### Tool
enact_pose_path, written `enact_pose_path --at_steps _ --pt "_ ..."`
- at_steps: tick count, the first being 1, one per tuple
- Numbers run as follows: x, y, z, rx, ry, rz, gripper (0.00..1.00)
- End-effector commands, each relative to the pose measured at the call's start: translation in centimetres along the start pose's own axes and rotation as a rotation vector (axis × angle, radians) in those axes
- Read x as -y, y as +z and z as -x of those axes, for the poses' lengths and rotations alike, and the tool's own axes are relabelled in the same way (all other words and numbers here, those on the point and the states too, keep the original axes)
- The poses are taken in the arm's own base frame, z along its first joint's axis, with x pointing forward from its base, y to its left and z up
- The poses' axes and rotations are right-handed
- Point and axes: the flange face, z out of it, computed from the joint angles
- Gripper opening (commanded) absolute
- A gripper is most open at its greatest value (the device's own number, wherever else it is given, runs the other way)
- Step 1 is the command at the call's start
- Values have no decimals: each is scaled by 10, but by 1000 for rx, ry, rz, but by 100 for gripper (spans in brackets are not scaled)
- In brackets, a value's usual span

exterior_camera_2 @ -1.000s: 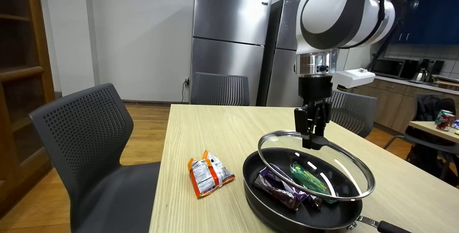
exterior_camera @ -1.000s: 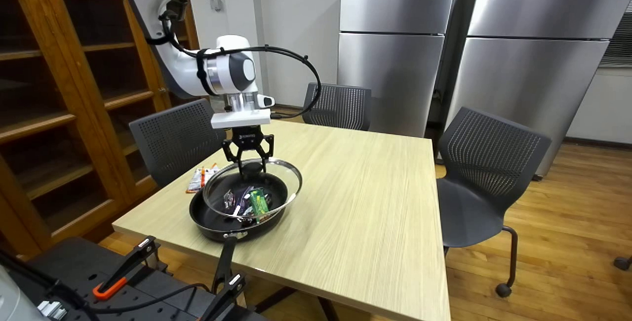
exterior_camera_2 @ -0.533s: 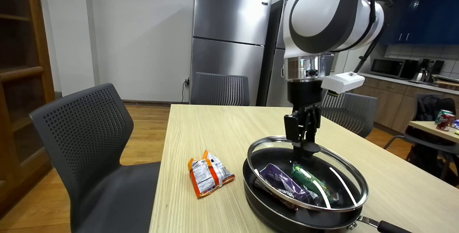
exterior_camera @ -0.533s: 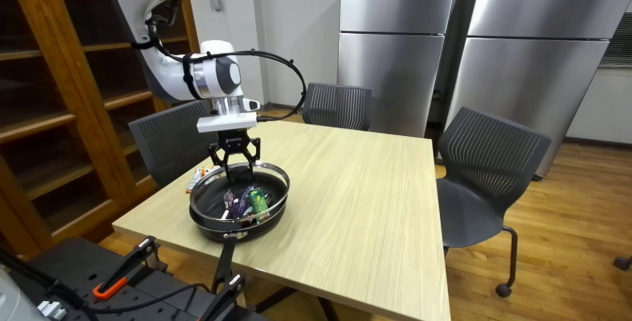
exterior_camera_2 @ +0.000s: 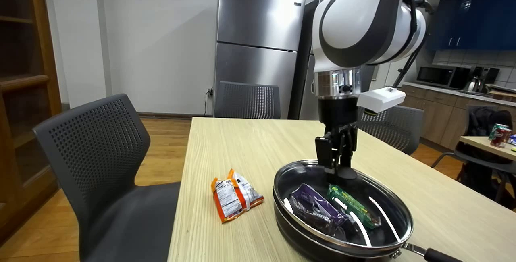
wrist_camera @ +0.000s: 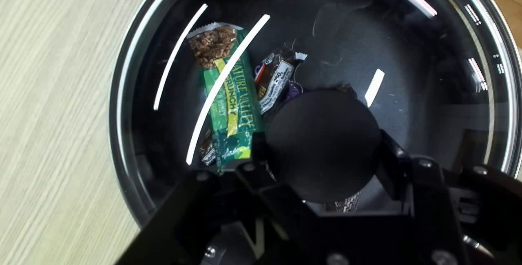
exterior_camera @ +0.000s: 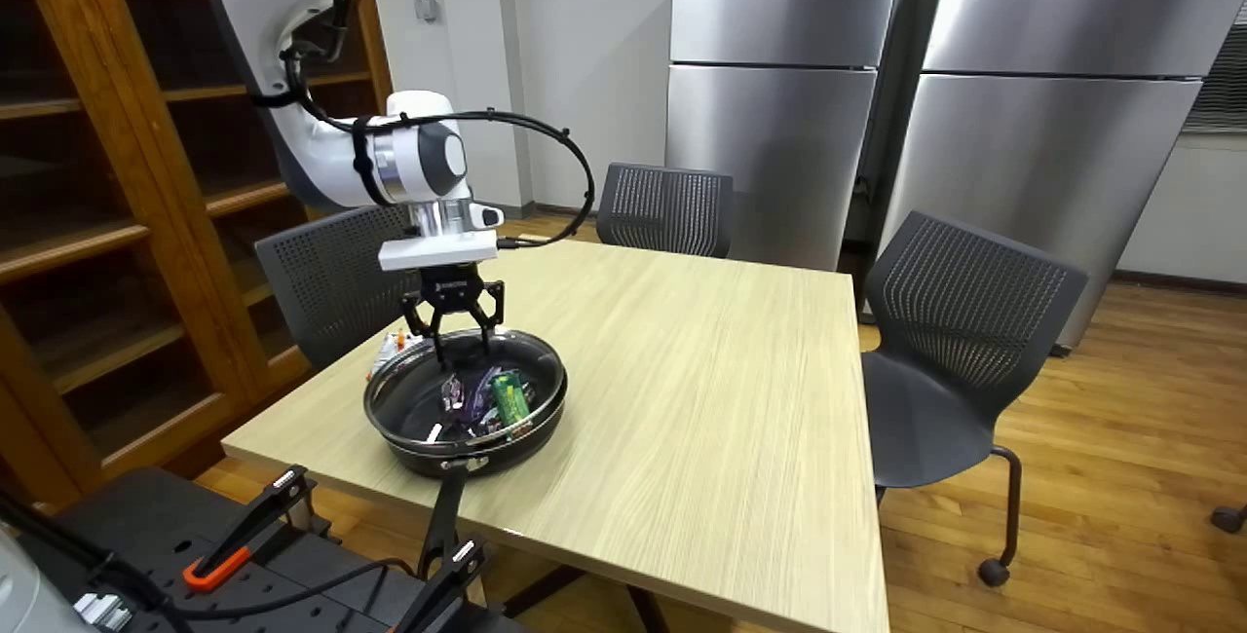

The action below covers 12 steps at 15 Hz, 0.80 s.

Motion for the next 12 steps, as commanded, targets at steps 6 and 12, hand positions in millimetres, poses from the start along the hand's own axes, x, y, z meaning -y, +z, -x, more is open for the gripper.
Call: enact_pose_path --at_steps 6,12 --pt "-5 -13 -7 26 8 4 39" --pt "-9 -8 -13 48 7 -4 39"
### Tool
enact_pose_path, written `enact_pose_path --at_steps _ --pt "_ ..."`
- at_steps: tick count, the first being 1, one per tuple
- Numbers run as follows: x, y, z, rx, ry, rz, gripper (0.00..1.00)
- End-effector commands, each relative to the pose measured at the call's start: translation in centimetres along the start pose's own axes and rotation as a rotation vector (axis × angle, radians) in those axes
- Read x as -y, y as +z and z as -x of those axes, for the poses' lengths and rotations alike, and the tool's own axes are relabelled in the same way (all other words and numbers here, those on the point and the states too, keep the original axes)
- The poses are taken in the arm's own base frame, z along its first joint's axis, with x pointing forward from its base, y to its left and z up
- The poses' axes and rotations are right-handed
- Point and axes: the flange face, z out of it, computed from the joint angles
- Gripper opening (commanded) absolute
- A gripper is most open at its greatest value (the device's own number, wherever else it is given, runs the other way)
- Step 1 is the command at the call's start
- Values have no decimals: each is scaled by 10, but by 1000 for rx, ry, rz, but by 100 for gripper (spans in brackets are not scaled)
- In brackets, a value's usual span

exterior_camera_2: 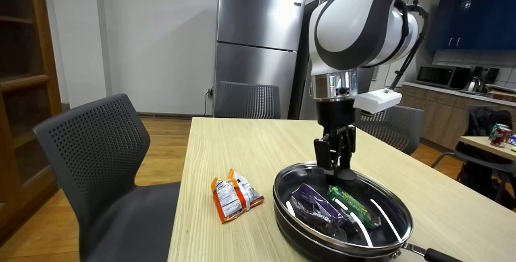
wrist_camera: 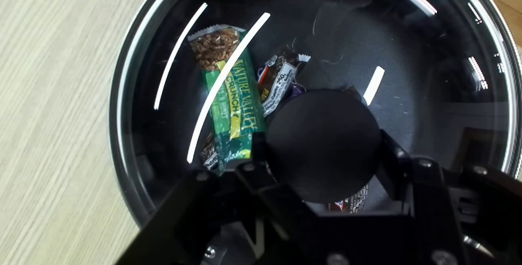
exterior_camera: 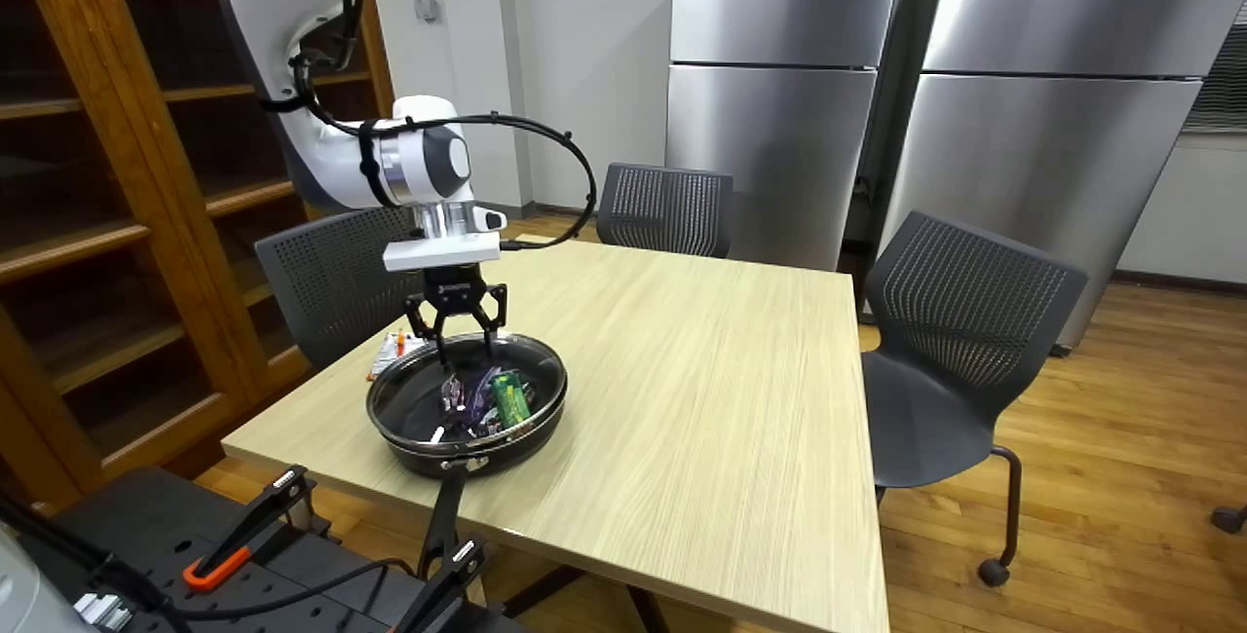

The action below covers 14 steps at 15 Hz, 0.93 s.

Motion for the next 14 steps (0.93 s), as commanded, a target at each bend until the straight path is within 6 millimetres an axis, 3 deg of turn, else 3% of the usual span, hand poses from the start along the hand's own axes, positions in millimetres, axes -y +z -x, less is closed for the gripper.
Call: enact_pose_path --at_steps 1,14 --pt "-6 -13 -7 19 6 0 39" --pt "-6 0 -16 53 -6 -19 39"
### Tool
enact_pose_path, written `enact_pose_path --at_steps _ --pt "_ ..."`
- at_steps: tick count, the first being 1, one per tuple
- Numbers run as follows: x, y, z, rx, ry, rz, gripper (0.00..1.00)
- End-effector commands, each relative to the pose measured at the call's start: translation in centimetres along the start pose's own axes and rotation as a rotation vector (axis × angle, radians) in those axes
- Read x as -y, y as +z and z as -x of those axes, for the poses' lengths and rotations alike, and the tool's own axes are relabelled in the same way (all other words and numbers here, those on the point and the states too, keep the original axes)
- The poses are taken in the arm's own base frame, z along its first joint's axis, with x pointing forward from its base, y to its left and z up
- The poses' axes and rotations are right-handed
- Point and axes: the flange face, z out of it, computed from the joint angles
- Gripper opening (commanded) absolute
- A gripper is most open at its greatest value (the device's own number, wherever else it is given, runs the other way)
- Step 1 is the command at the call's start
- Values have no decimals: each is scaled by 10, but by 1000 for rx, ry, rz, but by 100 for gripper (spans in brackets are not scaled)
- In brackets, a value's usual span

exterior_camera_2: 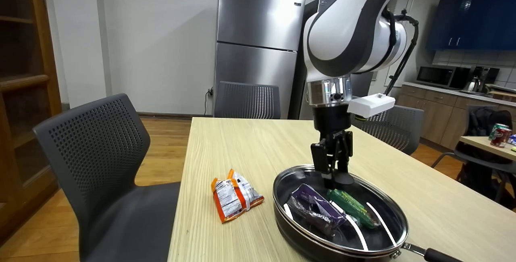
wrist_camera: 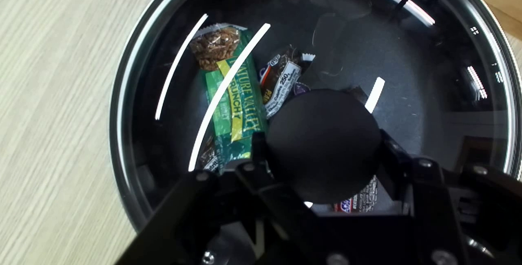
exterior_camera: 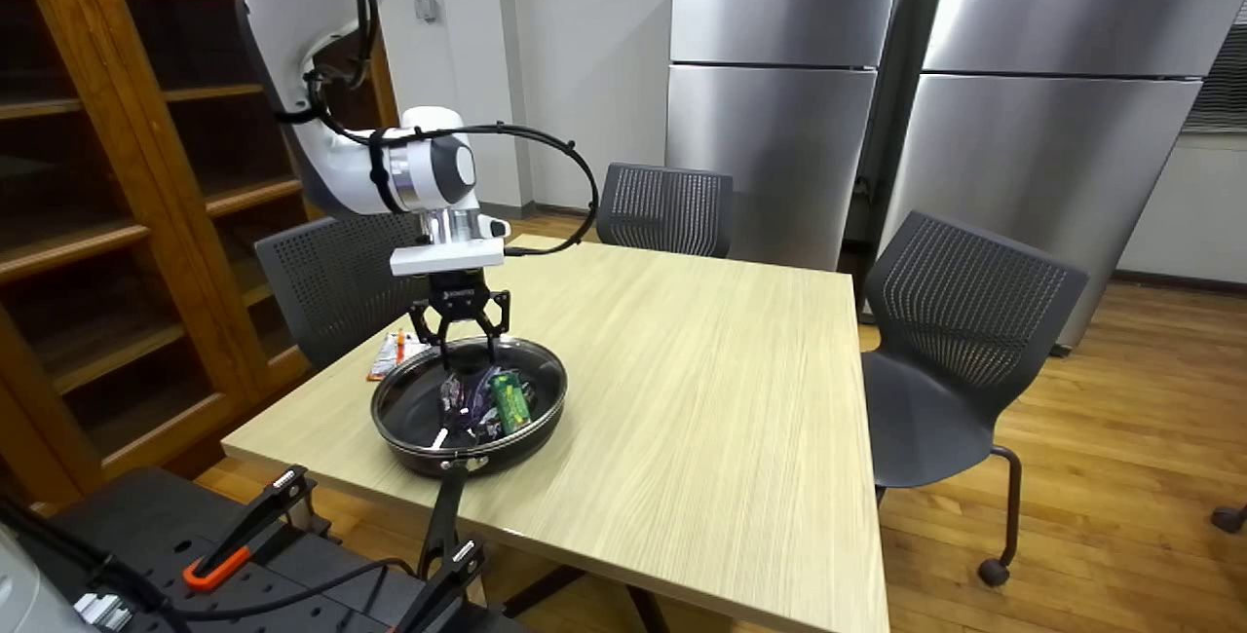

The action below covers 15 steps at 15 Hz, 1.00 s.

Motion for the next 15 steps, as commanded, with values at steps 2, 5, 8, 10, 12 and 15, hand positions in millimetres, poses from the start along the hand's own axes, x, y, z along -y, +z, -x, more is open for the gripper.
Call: enact_pose_path --at_steps 2,5,8,10,12,15 --pt "-2 -11 -4 22 -7 -10 39" --pt "-3 -10 -2 27 -6 -10 39" --pt "-2 -7 0 34 -10 -7 39" --pt "-2 -5 0 40 -9 -5 39" --pt "-2 -3 1 44 -8 -4 39" --pt "-2 0 1 47 -8 -2 39"
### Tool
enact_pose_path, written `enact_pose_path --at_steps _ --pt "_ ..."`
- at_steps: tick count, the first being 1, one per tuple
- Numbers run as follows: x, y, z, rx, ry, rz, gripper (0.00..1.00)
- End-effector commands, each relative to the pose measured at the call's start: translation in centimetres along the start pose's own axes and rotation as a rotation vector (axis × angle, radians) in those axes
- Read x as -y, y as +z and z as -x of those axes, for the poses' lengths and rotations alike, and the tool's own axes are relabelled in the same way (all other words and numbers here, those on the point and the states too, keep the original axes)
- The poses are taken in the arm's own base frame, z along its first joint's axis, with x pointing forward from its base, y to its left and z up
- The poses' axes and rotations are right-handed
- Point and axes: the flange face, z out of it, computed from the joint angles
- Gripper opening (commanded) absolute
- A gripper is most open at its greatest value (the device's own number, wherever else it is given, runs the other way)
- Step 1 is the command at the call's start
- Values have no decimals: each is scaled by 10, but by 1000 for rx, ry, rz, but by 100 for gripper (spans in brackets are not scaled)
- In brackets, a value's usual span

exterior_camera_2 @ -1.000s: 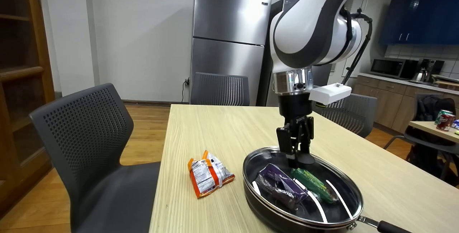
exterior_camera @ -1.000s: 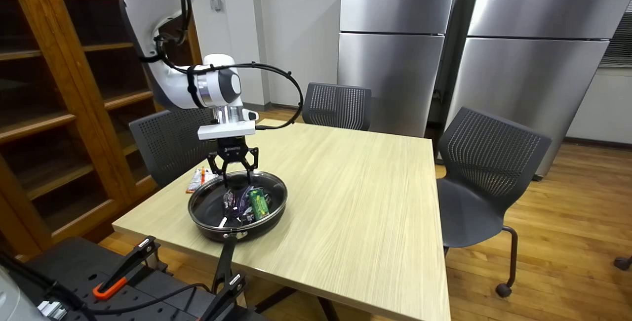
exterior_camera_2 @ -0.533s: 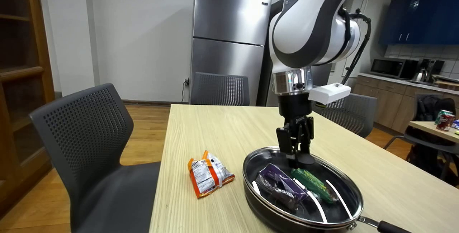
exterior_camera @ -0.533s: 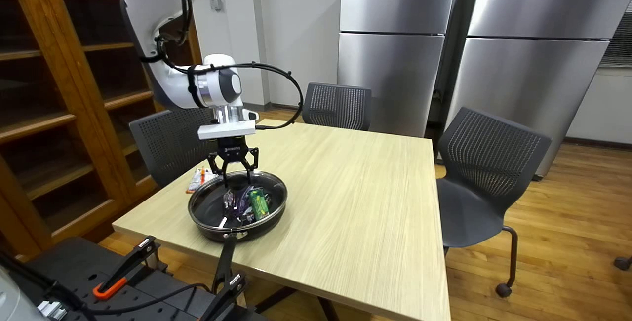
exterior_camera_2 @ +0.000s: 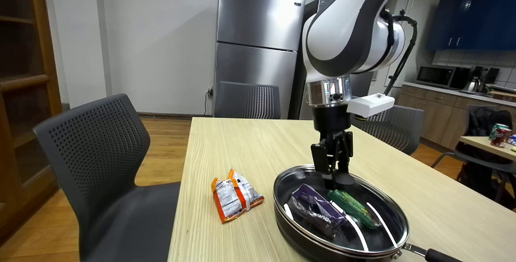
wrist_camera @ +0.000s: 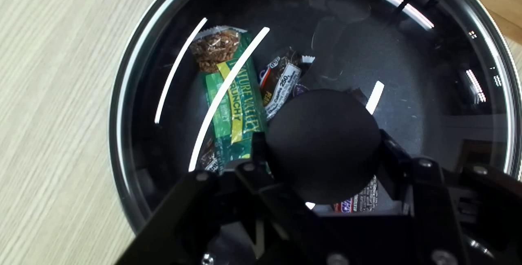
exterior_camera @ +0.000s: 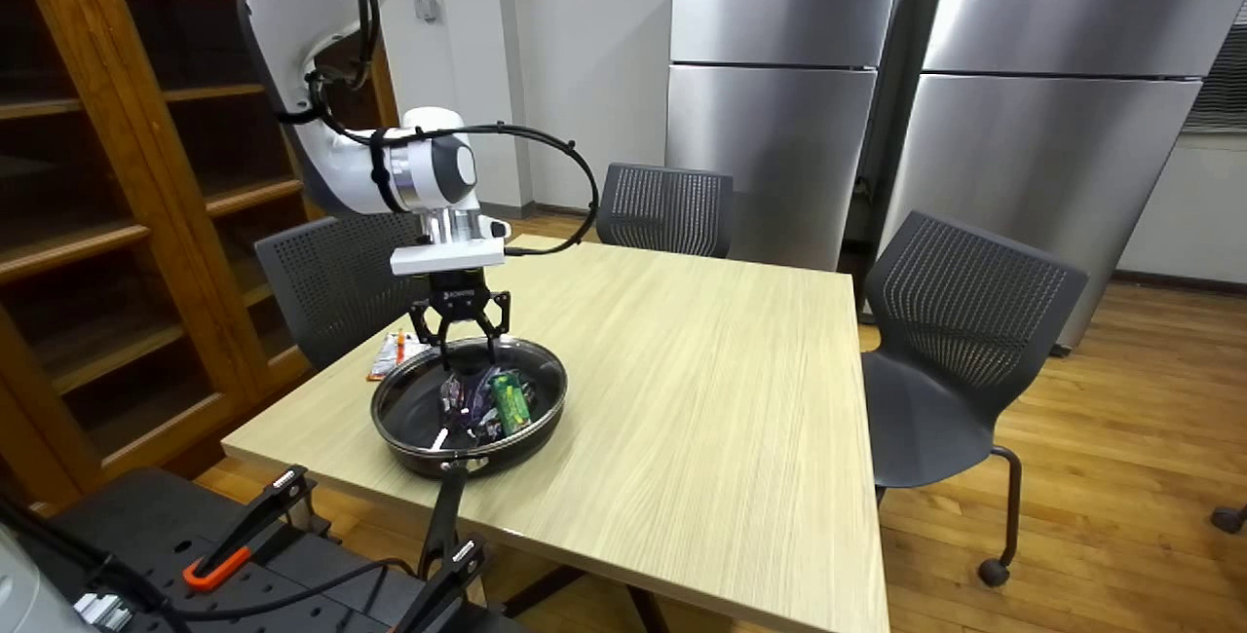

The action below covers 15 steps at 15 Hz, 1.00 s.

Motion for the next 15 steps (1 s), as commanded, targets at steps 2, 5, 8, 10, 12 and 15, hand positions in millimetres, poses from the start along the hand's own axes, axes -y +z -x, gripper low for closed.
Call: enact_pose_path --at_steps 2,5,8,10,12,15 --pt "-1 -1 3 36 -8 6 39" --pt "-1 -2 6 33 -5 10 97" --pt "-1 -5 8 28 -3 13 100" --pt "-1 -7 10 19 0 15 100" --pt "-3 -11 13 9 5 16 100" --pt "-7 -20 17 -14 11 15 100"
